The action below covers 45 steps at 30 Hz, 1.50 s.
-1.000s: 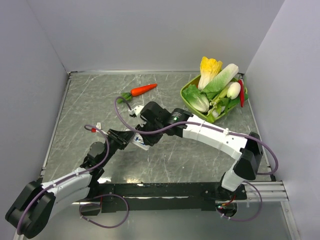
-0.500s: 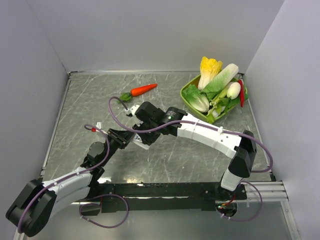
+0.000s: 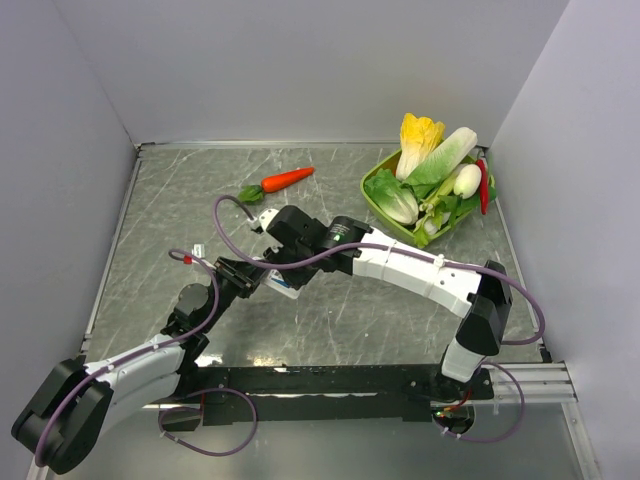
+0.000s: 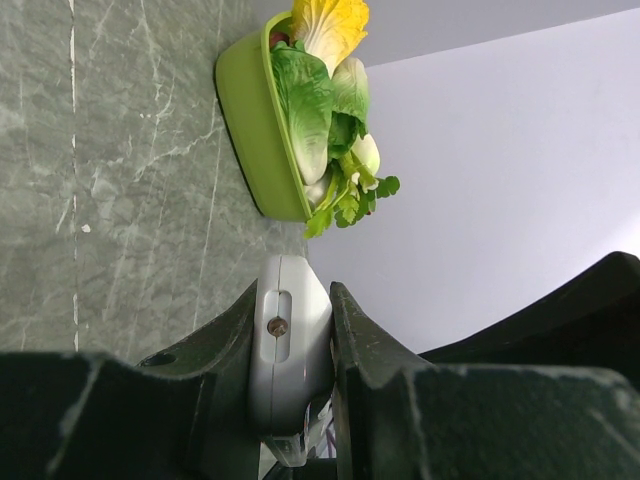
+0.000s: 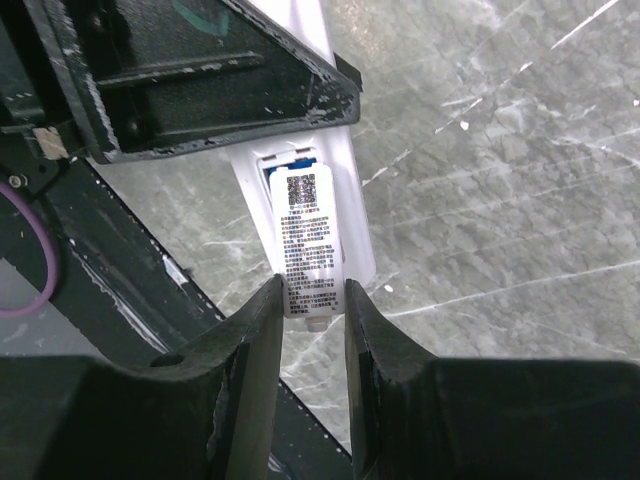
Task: Load the batteries into the remote control
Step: Load the battery cover into the remote control.
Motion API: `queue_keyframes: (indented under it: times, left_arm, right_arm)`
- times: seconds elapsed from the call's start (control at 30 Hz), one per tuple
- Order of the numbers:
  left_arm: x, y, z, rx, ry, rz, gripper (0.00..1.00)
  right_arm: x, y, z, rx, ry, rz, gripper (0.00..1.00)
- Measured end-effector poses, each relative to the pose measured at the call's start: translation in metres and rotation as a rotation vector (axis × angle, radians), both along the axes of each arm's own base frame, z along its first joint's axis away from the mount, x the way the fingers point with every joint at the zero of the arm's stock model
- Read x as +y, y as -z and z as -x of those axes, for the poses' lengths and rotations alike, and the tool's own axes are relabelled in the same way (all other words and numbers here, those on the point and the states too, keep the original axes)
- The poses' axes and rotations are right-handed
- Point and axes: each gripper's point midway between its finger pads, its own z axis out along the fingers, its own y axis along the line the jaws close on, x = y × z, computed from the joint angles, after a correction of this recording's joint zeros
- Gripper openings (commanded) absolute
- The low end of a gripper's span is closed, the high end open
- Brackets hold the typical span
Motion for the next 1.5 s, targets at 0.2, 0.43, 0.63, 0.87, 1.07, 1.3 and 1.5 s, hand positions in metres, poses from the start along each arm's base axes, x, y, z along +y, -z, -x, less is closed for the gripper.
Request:
queue_keyframes:
  times: [0.2,0.43,0.63,0.87,1.07,1.3,1.5]
  left_arm:
    - [0.0000,0.0000,0.0000,0.000,0.000,0.000,0.01]
    - [0.0003,-0.0030,0.0007,-0.006,0.000,0.009,0.01]
    - [0.0005,-0.0045,0.0010,-0.009,0.001,0.012,0.01]
    - [0.0004,-0.0047,0.0010,-0.006,0.001,0.018,0.01]
    - [0.0003,-0.0048,0.0011,0.002,0.001,0.027,0.01]
    - [0.0002,-0.0048,0.0013,0.009,0.002,0.035,0.01]
    - [0.0003,-0.0050,0.0013,0.013,0.001,0.040,0.01]
  right_arm:
    - [0.0075,-0.0029,0.0012,-0.022,-0.010,-0.018,0.00]
    - [0.0067,-0.0018,0.0014,-0.027,-0.008,-0.009,0.00]
    - [0.0063,0.0004,0.0007,-0.036,-0.005,0.005,0.00]
    - [0.0091,-0.0006,0.0003,-0.042,-0.016,0.009,0.00]
    - [0.0077,-0.0003,0.0034,-0.046,-0.026,0.023,0.00]
    - [0.0014,0.0001,0.0017,-0.057,-0.014,0.051,0.00]
    - [0.0001,0.0003,0.0008,-0.061,-0.009,0.057,0.00]
